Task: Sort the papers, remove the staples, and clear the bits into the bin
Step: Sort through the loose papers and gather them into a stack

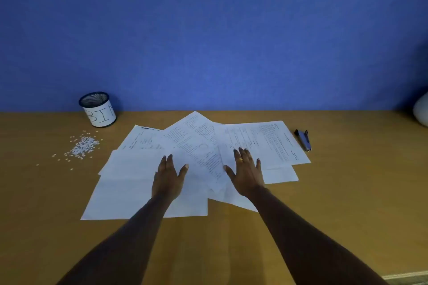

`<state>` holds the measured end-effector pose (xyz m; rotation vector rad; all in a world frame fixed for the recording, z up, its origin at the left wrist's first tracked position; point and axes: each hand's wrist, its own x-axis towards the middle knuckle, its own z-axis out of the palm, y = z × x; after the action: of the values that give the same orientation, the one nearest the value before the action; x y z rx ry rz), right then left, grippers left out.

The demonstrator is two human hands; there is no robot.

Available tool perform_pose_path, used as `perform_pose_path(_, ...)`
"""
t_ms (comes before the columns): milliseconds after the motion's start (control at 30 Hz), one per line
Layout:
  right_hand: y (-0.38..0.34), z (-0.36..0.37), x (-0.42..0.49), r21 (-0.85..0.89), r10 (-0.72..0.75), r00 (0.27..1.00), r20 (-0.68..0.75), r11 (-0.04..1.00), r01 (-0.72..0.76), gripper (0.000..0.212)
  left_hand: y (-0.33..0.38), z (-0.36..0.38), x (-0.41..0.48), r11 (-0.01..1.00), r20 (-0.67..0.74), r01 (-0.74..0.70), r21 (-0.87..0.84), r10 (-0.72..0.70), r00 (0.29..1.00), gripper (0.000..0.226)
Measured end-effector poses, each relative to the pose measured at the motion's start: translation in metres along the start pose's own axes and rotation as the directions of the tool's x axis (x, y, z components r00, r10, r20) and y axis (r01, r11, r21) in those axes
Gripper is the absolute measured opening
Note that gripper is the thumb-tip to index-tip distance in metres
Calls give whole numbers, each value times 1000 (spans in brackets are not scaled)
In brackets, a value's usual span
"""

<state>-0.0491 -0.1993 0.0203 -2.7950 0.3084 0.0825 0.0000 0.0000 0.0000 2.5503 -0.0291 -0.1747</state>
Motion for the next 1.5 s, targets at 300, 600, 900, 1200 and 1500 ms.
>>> perform_pose_path(300, 9, 10, 28, -63, -12, 992, 127, 998, 20, 65, 20, 5, 28, 964, 40, 106, -245, -99, 994, 60)
perform_pose_path(600, 12, 23, 49, -110, -68, 982, 176, 990, 88, 76, 9, 23, 36, 994, 78, -57, 98, 50, 996, 69)
perform_pose_path(900, 18, 29, 52, -54, -89, 983, 159, 994, 98, 69, 4, 39, 27, 977, 100, -75, 199, 56, 993, 73)
perform_pose_path(1200, 22, 38, 52, -41, -110, 989, 100, 993, 115, 68, 38, 34, 48, 911, 46, 259, -320, -258, 965, 69)
perform_pose_path(1500, 24, 38, 54, -40, -130, 987, 92, 990, 134, 68, 43, 18, 76, 386, 191, 470, -794, -576, 795, 43)
